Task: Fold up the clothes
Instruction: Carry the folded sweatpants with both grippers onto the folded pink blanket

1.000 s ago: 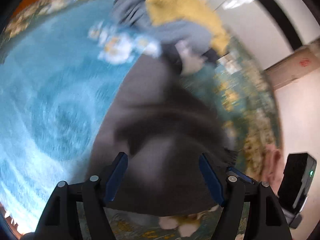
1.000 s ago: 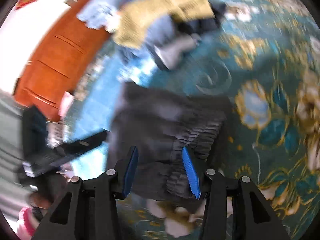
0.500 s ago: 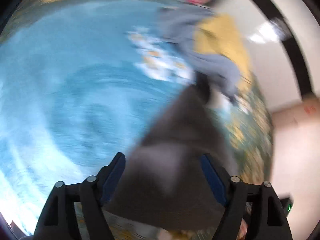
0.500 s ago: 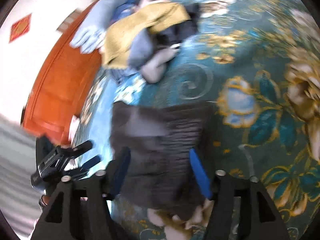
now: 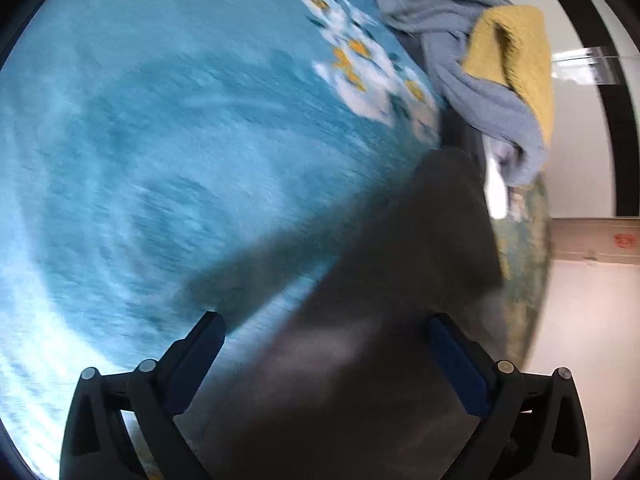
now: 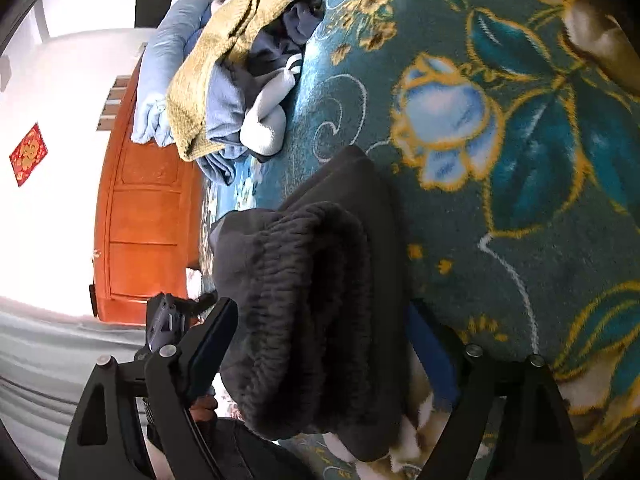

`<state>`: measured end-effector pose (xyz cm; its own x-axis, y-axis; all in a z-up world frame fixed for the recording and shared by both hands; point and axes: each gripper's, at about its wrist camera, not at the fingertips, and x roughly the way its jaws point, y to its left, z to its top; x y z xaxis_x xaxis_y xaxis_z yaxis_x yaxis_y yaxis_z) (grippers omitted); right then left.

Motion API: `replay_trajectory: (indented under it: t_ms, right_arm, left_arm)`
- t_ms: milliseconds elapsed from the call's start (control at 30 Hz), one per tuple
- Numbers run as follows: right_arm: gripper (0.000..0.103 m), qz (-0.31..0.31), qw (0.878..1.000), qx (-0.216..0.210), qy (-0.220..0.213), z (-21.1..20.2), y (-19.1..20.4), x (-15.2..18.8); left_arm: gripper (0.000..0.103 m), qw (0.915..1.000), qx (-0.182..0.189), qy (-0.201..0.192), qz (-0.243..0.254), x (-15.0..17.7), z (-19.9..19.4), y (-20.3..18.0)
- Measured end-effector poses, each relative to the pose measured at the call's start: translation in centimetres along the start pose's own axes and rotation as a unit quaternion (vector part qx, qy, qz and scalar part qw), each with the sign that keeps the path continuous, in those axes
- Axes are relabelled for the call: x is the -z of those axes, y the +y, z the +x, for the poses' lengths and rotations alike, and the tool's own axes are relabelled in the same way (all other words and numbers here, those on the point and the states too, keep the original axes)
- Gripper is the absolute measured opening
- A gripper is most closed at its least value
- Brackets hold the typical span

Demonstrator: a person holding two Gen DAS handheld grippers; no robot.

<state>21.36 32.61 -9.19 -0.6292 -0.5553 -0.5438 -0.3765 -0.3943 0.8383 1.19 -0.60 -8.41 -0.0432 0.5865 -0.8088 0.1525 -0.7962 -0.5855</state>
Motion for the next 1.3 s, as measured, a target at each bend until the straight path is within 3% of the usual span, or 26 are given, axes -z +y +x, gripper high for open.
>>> replay_trajectory:
  t_ms: [33,167,367,433,500,567,700,767,900,1033,1233,1300]
  right_arm:
    - [0.086,0.0,1.0,0.001,0.002,0.3,-0.1,-0.1]
    - [0.086,0.003,1.0,0.002,0.002,0.5,0.0,0.0]
    - [0.087,0.015,1.0,0.018,-0.001,0.8,0.7,0.1]
    - [0.087,0.008,1.0,0.026,0.003,1.2,1.2,0.2]
    - [0.083,0.0,0.999,0.047,0.007,1.6,1.7,0.1]
    - [0.065,-0.002,0.998,0.057,0.011,1.6,2.0,0.1]
    - [0.051,-0.006,0.998,0.061,0.015,0.8,2.8,0.2]
    - [0.048,-0.007,0.998,0.057,0.014,0.1,3.1,0.3]
    - [0.046,-0.004,0.999,0.039,-0.013,-3.7,3.5,0.2]
    - [0.046,-0.001,0.997,0.027,-0.066,-11.0,2.7,0.1]
    - [0.046,-0.012,0.982,0.054,-0.179,-26.9,0.9,1.6]
    - [0.046,-0.013,0.974,0.067,-0.215,-31.9,0.1,2.2]
  left_arm:
    - [0.103,0.9999,0.012,0.011,0.002,0.0,0.4,-0.1]
    - [0.101,0.9995,-0.004,0.017,0.026,0.4,1.1,-0.9]
    - [0.089,0.9988,-0.02,0.012,0.044,1.1,1.0,-1.6]
    - [0.08,0.9984,-0.025,0.008,0.051,1.5,0.9,-1.9]
    - [0.07,0.998,-0.03,0.0,0.057,2.0,0.6,-2.3]
    - [0.06,0.9976,-0.032,-0.007,0.061,2.5,0.3,-2.7]
    - [0.046,0.9963,-0.036,-0.014,0.076,3.6,-0.4,-4.2]
    - [0.041,0.9931,-0.029,-0.01,0.113,4.7,-1.4,-6.3]
    - [0.04,0.9821,-0.014,-0.003,0.188,7.1,-3.4,-10.7]
    - [0.04,0.9619,0.006,0.019,0.273,11.3,-2.4,-18.4]
    - [0.041,0.9261,0.061,0.092,0.361,20.0,0.9,-30.1]
    - [0.041,0.9192,0.08,0.108,0.37,22.3,2.6,-33.7]
